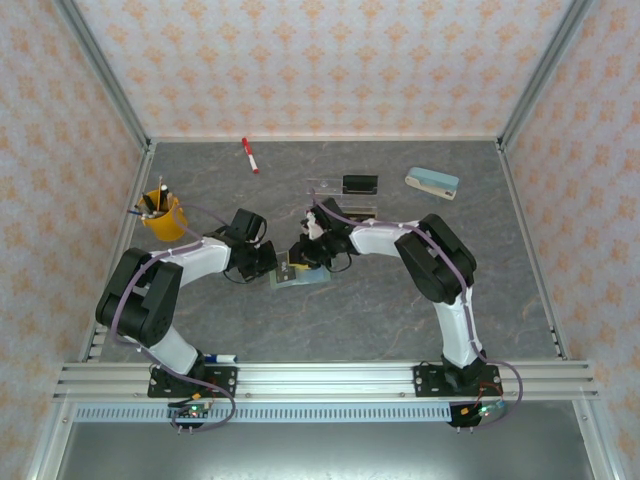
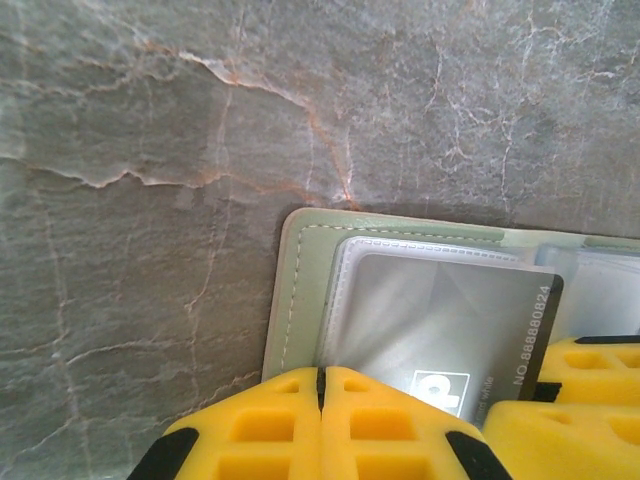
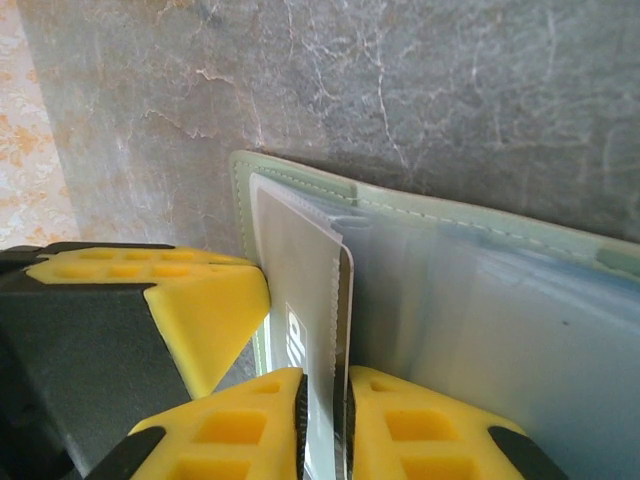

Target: Take the credit cards out of the card holder

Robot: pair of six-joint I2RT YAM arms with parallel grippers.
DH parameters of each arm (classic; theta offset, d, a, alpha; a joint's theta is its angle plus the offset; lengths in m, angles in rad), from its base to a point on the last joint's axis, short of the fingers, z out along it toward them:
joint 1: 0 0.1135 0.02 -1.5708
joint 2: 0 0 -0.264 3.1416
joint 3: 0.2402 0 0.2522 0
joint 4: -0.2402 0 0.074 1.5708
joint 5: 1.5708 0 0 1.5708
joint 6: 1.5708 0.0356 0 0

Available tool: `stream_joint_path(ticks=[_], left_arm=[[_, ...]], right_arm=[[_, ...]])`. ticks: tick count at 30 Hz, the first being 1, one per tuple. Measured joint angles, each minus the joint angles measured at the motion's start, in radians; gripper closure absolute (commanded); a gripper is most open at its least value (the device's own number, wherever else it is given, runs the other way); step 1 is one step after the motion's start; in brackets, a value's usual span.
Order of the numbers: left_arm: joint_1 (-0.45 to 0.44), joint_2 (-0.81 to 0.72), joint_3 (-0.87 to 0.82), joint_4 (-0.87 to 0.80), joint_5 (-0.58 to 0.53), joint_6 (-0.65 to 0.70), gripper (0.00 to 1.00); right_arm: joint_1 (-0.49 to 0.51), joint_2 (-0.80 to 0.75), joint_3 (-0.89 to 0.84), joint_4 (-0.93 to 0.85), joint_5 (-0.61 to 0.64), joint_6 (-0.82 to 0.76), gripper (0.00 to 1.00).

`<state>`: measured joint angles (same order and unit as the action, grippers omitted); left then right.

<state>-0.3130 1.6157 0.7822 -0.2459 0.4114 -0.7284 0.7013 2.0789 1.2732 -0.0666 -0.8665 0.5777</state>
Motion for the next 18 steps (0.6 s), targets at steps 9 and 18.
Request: stream_joint_path(ticks=[9, 18], left_arm=[[0.0, 0.012, 0.001, 0.001, 0.0, 0.022, 1.0], [0.0, 0.017, 0.007, -0.003, 0.0, 0.024, 1.0]], right_arm=[[-0.009, -0.029, -0.048, 0.078, -0.039, 0.033, 0.86], [-0.018, -0.038, -0.06, 0.09, -0.047, 0.037, 0.99]])
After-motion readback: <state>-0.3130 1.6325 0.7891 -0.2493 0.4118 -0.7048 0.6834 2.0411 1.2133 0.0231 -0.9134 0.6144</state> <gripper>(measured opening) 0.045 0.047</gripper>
